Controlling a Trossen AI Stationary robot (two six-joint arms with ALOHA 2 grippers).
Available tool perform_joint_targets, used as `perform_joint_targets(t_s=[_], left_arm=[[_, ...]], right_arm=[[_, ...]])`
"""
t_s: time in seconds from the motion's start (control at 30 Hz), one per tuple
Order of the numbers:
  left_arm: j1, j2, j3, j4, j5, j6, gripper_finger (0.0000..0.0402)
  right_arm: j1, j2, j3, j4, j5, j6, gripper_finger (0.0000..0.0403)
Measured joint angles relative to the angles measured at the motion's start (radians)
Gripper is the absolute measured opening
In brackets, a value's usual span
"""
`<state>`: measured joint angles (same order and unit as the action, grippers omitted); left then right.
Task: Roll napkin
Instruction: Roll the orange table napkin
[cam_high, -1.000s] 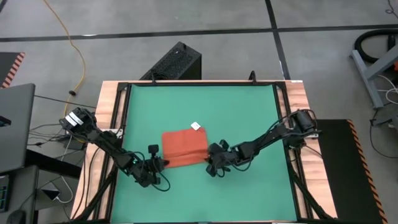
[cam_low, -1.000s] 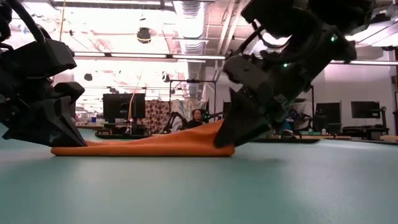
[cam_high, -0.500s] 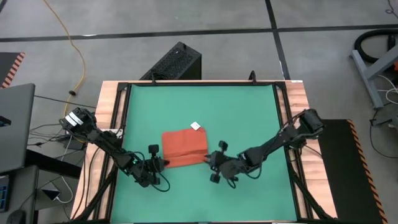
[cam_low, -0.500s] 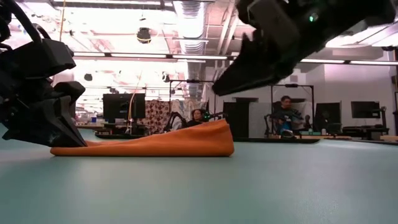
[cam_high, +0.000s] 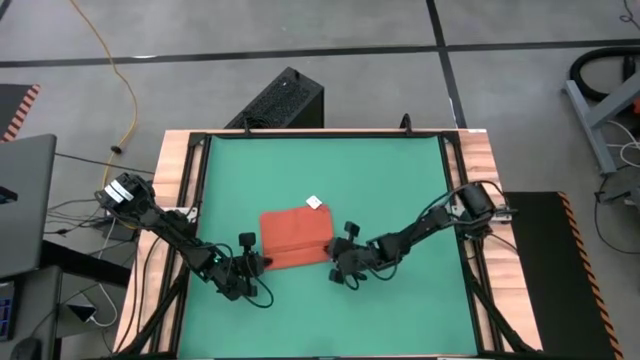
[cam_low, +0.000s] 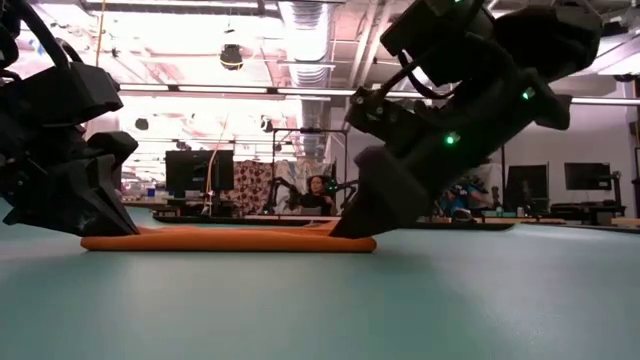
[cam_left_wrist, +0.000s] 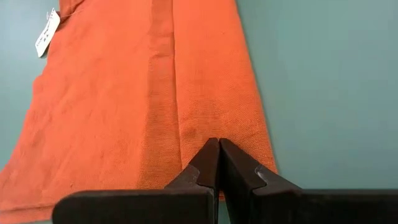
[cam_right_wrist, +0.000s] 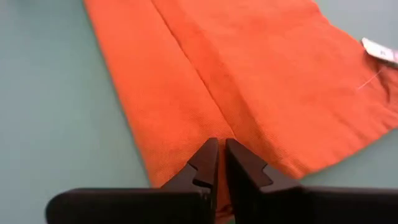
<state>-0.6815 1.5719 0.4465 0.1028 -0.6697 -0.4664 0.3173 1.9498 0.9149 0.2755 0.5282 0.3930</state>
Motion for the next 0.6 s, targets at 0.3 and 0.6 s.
perform_joint_targets(t_s=[0.3, 0.6], left_arm=[[0.0, 0.0, 0.0, -0.029, 0.018, 0.089, 0.0], [0.067, 0.001, 0.0, 0.06, 0.08, 0.27, 0.0]], right_arm=[[0.06, 0.013, 0.002, -0.096, 0.059, 0.19, 0.0032], [0.124, 0.016, -0.001, -0.113, 0.071, 0.365, 0.0025]])
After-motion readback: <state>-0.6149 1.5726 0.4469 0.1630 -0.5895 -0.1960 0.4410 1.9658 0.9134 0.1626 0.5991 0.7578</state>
